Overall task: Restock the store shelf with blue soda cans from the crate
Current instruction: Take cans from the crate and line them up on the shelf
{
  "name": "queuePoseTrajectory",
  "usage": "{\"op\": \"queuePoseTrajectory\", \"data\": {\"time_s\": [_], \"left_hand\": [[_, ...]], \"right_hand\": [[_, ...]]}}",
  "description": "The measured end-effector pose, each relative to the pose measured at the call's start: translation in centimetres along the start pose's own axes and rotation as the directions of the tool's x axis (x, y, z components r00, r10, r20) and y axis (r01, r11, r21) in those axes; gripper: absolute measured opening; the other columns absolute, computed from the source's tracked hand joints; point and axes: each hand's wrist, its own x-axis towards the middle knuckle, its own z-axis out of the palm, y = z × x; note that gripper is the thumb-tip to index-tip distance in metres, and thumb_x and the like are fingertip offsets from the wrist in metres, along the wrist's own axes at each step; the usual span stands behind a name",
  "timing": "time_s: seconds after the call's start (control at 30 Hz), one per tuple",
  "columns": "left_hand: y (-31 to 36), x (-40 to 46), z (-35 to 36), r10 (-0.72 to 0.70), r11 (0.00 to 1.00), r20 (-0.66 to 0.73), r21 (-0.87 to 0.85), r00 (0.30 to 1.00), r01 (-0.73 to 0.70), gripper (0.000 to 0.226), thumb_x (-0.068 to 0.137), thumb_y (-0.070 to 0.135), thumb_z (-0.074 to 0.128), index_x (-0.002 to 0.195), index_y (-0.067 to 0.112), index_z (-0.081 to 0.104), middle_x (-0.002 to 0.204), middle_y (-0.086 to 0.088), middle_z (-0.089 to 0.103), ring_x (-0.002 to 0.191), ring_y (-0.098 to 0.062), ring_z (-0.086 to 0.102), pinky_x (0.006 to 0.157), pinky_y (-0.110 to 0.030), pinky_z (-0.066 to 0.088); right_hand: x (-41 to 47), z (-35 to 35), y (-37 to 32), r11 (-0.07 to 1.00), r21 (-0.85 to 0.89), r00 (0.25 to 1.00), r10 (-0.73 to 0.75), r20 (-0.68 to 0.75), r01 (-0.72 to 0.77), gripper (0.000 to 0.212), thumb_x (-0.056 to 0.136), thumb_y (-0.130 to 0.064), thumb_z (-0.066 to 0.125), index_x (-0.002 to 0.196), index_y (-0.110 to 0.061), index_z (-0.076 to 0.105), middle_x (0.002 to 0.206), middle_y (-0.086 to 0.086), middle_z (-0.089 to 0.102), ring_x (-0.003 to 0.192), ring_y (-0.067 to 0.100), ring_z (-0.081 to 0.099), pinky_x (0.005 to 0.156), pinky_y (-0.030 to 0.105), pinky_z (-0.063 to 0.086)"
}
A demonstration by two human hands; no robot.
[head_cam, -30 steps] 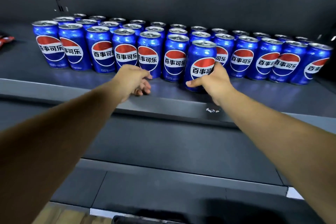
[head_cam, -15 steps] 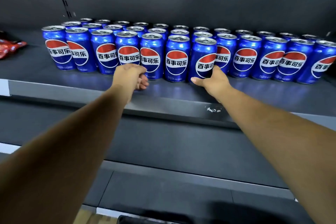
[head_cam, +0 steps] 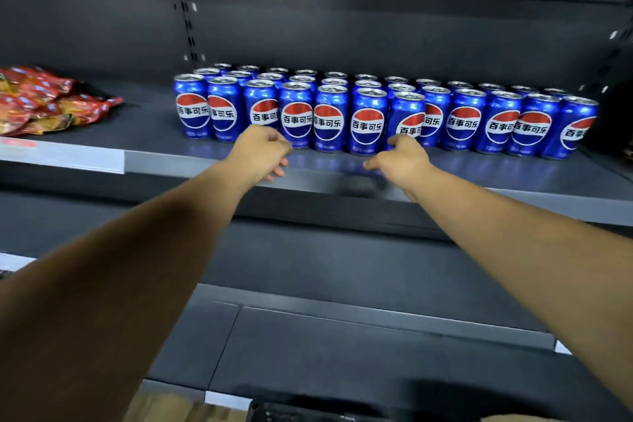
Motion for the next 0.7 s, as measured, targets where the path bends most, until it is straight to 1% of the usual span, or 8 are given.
{"op": "queuePoseTrajectory", "data": {"time_s": [0.17, 0.23, 0.33, 0.4, 0.47, 0.53, 0.63, 0.7], "left_hand": [[-2.2, -2.4, -5.4, 0.026, 0.998, 0.027, 0.048, 0.999, -0.027, 0.016, 0.091, 0.011, 0.047, 0.080, 0.013, 0.059, 0.071, -0.003, 0.061, 0.055, -0.013, 0.056, 0.053, -0.023, 0.042], [-3.4, -3.1, -7.6, 0.034, 0.996, 0.048, 0.081, 0.998, -0.038, 0.016, 0.091, 0.011, 0.046, 0.082, 0.013, 0.059, 0.071, -0.002, 0.061, 0.055, -0.013, 0.057, 0.052, -0.023, 0.042], [-5.2, -3.6, -10.8, 0.052, 0.990, 0.057, 0.124, 0.997, -0.059, 0.016, 0.090, 0.010, 0.046, 0.084, 0.010, 0.061, 0.069, -0.001, 0.061, 0.054, -0.013, 0.058, 0.050, -0.022, 0.042], [-6.7, -3.7, -13.1, 0.062, 0.989, 0.041, 0.133, 0.997, -0.067, 0.016, 0.090, 0.010, 0.048, 0.080, 0.012, 0.061, 0.069, -0.002, 0.061, 0.054, -0.013, 0.058, 0.048, -0.020, 0.042], [-8.3, -3.7, -15.0, 0.071, 0.988, 0.030, 0.139, 0.997, -0.075, 0.019, 0.090, 0.010, 0.048, 0.075, 0.014, 0.059, 0.069, -0.003, 0.061, 0.055, -0.013, 0.057, 0.043, -0.016, 0.041], [-10.1, -3.6, -16.3, 0.057, 0.988, 0.016, 0.140, 0.998, -0.059, 0.022, 0.090, 0.009, 0.046, 0.073, 0.015, 0.058, 0.069, -0.002, 0.060, 0.056, -0.012, 0.056, 0.046, -0.017, 0.040], [-12.8, -3.1, -17.5, 0.015, 0.988, 0.024, 0.152, 1.000, -0.019, 0.024, 0.090, 0.008, 0.044, 0.072, 0.015, 0.059, 0.071, -0.003, 0.061, 0.058, -0.015, 0.056, 0.053, -0.021, 0.042], [-14.0, -2.6, -17.9, 0.005, 0.973, 0.075, 0.231, 0.997, -0.022, 0.023, 0.088, 0.007, 0.044, 0.076, 0.008, 0.063, 0.075, -0.010, 0.065, 0.062, -0.020, 0.057, 0.059, -0.026, 0.046]], "right_hand": [[-3.5, 3.7, -2.6, 0.998, 0.049, 0.999, -0.049, -0.008, 0.050, 0.067, 0.082, -0.007, 0.064, 0.141, -0.009, 0.033, 0.106, 0.011, 0.052, 0.096, 0.027, 0.056, 0.070, 0.029, 0.043], [-4.8, 5.8, -3.6, 0.994, 0.097, 0.997, -0.049, -0.051, 0.054, 0.062, 0.082, -0.004, 0.062, 0.138, -0.008, 0.037, 0.099, 0.010, 0.054, 0.090, 0.025, 0.056, 0.072, 0.029, 0.045], [-6.6, 9.3, -4.7, 0.987, 0.161, 0.995, -0.008, -0.097, 0.023, 0.056, 0.081, -0.002, 0.062, 0.133, -0.008, 0.043, 0.107, 0.013, 0.060, 0.091, 0.024, 0.058, 0.082, 0.031, 0.047], [-7.5, 11.6, -5.7, 0.984, 0.175, 0.995, 0.010, -0.098, 0.007, 0.053, 0.082, -0.002, 0.060, 0.132, -0.008, 0.044, 0.105, 0.014, 0.061, 0.086, 0.022, 0.056, 0.078, 0.029, 0.045], [-8.2, 13.7, -6.7, 0.983, 0.183, 0.993, 0.023, -0.114, -0.001, 0.049, 0.083, -0.003, 0.059, 0.130, -0.008, 0.046, 0.093, 0.010, 0.062, 0.085, 0.022, 0.057, 0.077, 0.029, 0.045], [-8.7, 16.2, -7.5, 0.981, 0.195, 0.994, 0.037, -0.102, -0.016, 0.046, 0.083, -0.001, 0.059, 0.127, -0.007, 0.047, 0.082, 0.007, 0.058, 0.084, 0.022, 0.059, 0.075, 0.028, 0.045], [-9.3, 19.5, -7.7, 0.992, 0.123, 0.999, 0.039, -0.035, -0.034, 0.036, 0.083, -0.002, 0.059, 0.118, -0.007, 0.057, 0.090, 0.009, 0.061, 0.085, 0.021, 0.060, 0.070, 0.023, 0.043], [-9.4, 20.9, -7.6, 0.997, 0.070, 1.000, 0.027, -0.009, -0.026, 0.026, 0.083, 0.000, 0.057, 0.107, -0.007, 0.064, 0.088, 0.008, 0.062, 0.079, 0.020, 0.060, 0.060, 0.021, 0.045]]}}
